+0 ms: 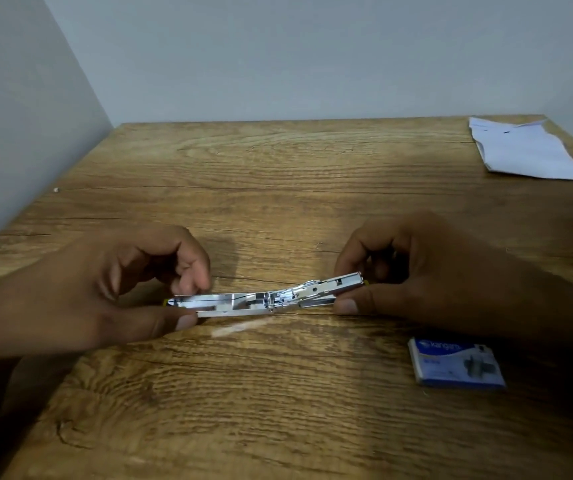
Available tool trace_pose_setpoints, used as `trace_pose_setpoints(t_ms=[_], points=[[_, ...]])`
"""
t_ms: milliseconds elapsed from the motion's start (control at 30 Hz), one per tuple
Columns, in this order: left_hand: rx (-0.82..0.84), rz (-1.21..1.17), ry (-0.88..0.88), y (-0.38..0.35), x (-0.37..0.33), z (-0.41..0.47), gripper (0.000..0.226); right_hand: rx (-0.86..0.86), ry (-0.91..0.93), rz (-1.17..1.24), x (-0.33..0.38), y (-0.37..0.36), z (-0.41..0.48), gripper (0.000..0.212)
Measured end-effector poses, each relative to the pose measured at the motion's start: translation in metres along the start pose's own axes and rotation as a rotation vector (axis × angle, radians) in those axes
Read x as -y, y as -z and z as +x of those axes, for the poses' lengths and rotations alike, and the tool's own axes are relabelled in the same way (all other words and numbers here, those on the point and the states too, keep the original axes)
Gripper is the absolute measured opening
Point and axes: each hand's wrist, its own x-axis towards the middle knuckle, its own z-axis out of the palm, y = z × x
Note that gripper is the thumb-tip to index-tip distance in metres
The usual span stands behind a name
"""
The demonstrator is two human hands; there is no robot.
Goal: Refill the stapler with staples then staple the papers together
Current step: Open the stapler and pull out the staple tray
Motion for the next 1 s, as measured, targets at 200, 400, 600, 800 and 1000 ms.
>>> trace_pose_setpoints(t_ms=[200, 400, 600, 800, 1000], points=[[0.053, 0.035, 0.025, 0.000, -0.014, 0.002, 0.027, 0.034, 0.005, 0.001, 0.000, 0.002, 0.000, 0.022], [0.068, 0.128, 0.028, -0.001, -0.015, 0.006, 0.035, 0.062, 0.007, 0.004, -0.002, 0.004, 0.000, 0.023], [0.030, 0.198, -0.073, -0.015, -0.033, 0.030, 0.047, 0.086, 0.014, -0.014, -0.002, 0.005, 0.003, 0.024], [0.192, 0.452, -0.195, -0.048, -0.060, 0.075, 0.048, 0.099, 0.006, -0.024, -0.001, 0.007, 0.004, 0.024], [0.217, 0.286, -0.178, -0.050, -0.068, 0.082, 0.033, 0.142, 0.006, -0.040, -0.001, 0.011, 0.003, 0.026]])
